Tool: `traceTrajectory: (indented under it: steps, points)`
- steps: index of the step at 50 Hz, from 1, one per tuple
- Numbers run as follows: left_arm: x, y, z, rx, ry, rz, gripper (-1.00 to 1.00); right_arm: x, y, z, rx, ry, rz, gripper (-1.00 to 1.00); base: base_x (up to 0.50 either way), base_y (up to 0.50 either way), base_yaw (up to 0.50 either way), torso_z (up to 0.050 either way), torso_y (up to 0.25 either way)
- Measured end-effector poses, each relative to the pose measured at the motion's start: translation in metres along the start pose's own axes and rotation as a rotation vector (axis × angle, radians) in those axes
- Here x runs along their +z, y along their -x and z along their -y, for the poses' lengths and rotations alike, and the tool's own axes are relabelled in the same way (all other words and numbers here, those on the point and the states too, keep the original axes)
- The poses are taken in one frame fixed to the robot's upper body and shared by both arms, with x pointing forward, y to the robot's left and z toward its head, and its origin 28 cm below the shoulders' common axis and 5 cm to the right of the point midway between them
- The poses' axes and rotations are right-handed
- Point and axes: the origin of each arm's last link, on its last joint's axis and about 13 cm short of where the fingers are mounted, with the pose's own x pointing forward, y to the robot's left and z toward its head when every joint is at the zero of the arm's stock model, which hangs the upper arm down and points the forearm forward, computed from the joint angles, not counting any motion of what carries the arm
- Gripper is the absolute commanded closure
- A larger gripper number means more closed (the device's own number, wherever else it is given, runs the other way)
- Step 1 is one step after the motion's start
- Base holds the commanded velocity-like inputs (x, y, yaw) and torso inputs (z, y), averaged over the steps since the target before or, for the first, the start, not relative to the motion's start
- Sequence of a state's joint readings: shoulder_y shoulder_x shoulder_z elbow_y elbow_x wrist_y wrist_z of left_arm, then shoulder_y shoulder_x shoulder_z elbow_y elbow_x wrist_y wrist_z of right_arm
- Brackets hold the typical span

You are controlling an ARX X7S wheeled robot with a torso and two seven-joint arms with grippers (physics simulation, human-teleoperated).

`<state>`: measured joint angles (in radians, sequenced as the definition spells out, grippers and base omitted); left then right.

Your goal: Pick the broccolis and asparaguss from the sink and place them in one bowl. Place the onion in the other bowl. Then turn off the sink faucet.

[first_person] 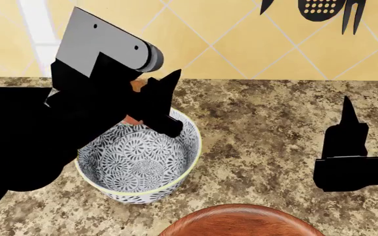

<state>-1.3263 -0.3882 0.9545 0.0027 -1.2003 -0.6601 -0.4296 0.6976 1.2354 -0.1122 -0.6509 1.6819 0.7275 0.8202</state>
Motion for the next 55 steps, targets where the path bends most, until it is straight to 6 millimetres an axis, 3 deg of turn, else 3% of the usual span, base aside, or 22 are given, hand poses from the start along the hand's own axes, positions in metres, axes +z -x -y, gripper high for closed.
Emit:
traceTrajectory:
  steps: [27, 48, 49, 55]
  points:
    - [-0.025, -0.012, 0.003, 0.016, -0.011, -0.044, 1.0, 0.0, 0.001, -0.001, 0.002, 0.0, -0.003, -1.0, 0.0, 0.0, 0.0, 0.0, 0.0]
    - [-0.031, -0.014, 0.005, 0.01, 0.025, -0.067, 1.0, -0.003, 0.001, -0.002, 0.008, -0.004, -0.011, -1.0, 0.0, 0.0, 0.0, 0.001, 0.0]
    - [-0.03, -0.014, 0.005, 0.01, 0.025, -0.066, -1.0, -0.003, 0.001, -0.002, 0.008, -0.004, -0.011, -1.0, 0.0, 0.0, 0.0, 0.0, 0.0]
    - [-0.028, -0.014, 0.005, 0.014, 0.025, -0.059, -1.0, -0.004, 0.002, -0.002, 0.008, -0.006, -0.012, -1.0, 0.0, 0.0, 0.0, 0.0, 0.0]
